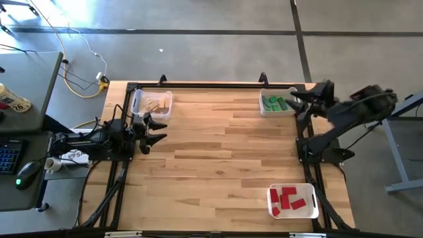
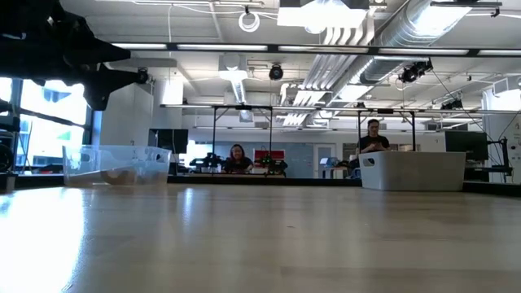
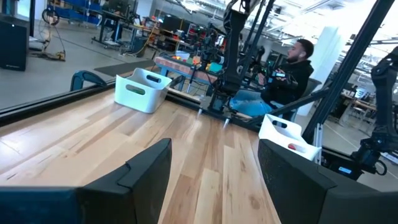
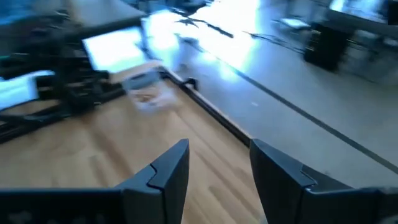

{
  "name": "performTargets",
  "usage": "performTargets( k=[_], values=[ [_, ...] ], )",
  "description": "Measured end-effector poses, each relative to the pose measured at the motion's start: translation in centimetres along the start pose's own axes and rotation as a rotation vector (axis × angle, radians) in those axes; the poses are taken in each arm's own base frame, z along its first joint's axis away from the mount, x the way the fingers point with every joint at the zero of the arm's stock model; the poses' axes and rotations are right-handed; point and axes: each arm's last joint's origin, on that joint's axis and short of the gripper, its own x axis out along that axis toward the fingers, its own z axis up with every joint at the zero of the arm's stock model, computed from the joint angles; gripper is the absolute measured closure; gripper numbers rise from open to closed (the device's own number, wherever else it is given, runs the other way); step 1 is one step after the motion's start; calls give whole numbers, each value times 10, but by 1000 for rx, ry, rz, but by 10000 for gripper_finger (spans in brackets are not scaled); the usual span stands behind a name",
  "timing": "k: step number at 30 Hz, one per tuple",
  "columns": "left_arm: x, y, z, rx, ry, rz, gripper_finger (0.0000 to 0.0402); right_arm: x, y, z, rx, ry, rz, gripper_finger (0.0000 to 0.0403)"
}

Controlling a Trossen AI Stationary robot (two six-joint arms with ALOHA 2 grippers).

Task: Sort & place blocks by color
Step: Return to Home Position

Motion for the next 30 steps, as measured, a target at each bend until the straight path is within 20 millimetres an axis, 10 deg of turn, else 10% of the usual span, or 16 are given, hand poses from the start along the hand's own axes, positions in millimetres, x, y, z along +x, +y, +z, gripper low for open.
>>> performTargets(
  k=[22, 30],
  values=[
    [0, 0, 0, 0, 0, 0, 174, -32, -12, 18, -331, -80, 729, 247],
    [0, 0, 0, 0, 0, 0, 174, -43, -48, 2, -275, -139, 742, 247]
  ],
)
